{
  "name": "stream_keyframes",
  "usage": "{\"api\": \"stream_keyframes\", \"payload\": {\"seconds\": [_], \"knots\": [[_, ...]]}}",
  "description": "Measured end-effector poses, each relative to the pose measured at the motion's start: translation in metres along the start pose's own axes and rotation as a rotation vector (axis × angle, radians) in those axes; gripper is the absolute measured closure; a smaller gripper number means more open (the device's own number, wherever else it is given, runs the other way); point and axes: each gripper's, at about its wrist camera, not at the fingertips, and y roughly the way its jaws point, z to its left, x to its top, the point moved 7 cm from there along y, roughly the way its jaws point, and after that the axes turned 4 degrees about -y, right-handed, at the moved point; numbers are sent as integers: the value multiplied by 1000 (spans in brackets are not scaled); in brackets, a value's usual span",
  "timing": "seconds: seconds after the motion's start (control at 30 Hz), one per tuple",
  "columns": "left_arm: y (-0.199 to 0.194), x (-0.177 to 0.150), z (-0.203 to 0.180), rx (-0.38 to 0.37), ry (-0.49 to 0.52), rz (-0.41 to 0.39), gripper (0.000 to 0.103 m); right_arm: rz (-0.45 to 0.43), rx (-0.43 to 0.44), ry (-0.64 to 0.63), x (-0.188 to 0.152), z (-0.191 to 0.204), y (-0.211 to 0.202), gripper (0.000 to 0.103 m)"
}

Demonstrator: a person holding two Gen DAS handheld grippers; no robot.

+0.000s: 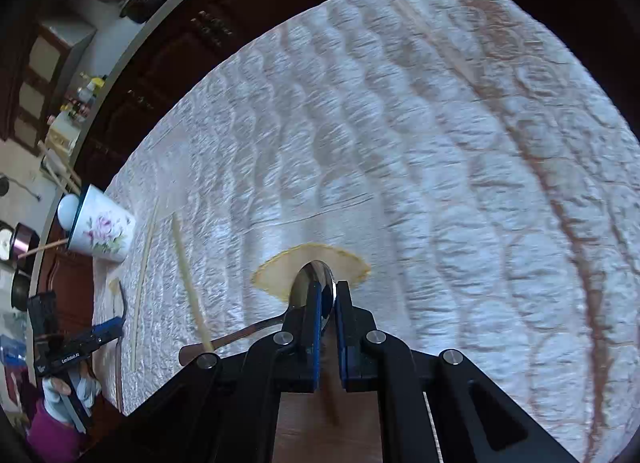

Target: Organize utensils

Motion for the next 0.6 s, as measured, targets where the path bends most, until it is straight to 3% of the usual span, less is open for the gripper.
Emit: {"api": "stream_keyframes", "payload": {"seconds": [0.03, 0.2, 0.3, 0.33, 0.37, 0.6], "knots": [[1, 0, -4, 11, 25, 12, 49, 1, 7, -4, 0, 3, 1, 97], [8, -1, -14, 87, 139, 37, 50, 13, 42, -36, 1, 16, 11, 96], [8, -1, -14, 114, 150, 26, 75, 4, 78, -19, 2, 19, 16, 95], [8, -1, -14, 103, 137, 27, 89, 2, 86, -12, 2, 19, 16, 95], [9, -2, -14, 87, 127, 31, 95, 2, 89, -10, 3, 20, 17, 95], [-3, -2, -22, 80, 102, -61, 98, -72, 14, -84, 17, 35, -11, 100]]}}
